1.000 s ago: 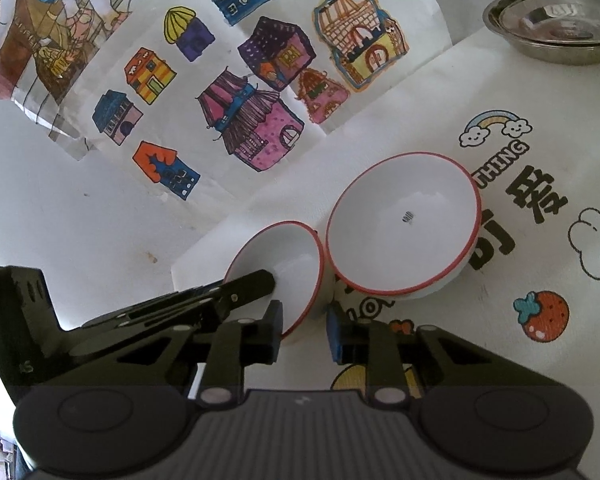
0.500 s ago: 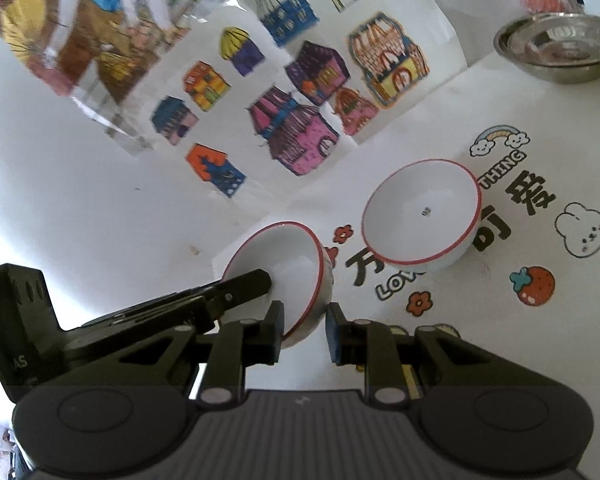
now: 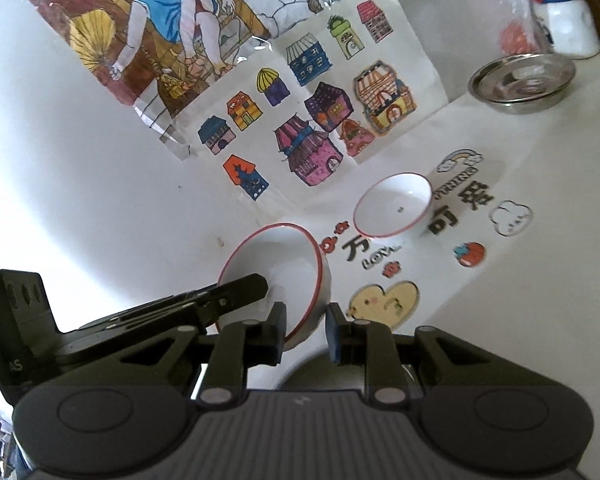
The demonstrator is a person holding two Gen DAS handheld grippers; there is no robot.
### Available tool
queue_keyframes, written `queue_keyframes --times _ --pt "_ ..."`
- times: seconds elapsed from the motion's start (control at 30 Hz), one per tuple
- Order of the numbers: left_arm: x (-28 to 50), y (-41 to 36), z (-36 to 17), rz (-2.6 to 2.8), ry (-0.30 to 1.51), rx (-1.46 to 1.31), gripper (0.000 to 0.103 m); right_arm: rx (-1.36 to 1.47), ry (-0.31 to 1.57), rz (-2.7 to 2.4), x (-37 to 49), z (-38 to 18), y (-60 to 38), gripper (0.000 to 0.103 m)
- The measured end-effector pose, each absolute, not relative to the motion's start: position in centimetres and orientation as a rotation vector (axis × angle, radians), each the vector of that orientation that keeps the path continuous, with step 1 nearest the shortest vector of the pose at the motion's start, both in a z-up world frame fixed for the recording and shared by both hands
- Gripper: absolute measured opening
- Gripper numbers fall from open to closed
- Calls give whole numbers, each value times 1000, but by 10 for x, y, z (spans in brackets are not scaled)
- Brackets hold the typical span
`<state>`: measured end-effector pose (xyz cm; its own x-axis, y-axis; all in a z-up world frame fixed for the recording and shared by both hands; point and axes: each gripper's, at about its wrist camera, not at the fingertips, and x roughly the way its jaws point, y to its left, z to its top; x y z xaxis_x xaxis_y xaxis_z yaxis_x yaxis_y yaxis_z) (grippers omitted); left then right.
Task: Organize plates and bowls
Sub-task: 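Lift the white bowl with both tools and carry it over the steel bowl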
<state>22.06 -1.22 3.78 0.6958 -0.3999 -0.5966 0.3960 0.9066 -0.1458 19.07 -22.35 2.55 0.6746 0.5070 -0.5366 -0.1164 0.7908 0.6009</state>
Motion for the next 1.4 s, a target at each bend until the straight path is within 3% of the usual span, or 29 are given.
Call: queue_keyframes --times 0.53,1.4 --pt "165 -20 9 -473 760 2 14 465 836 362 138 12 -225 25" --pt "170 -39 -6 -444 917 116 15 222 944 353 147 7 -206 26"
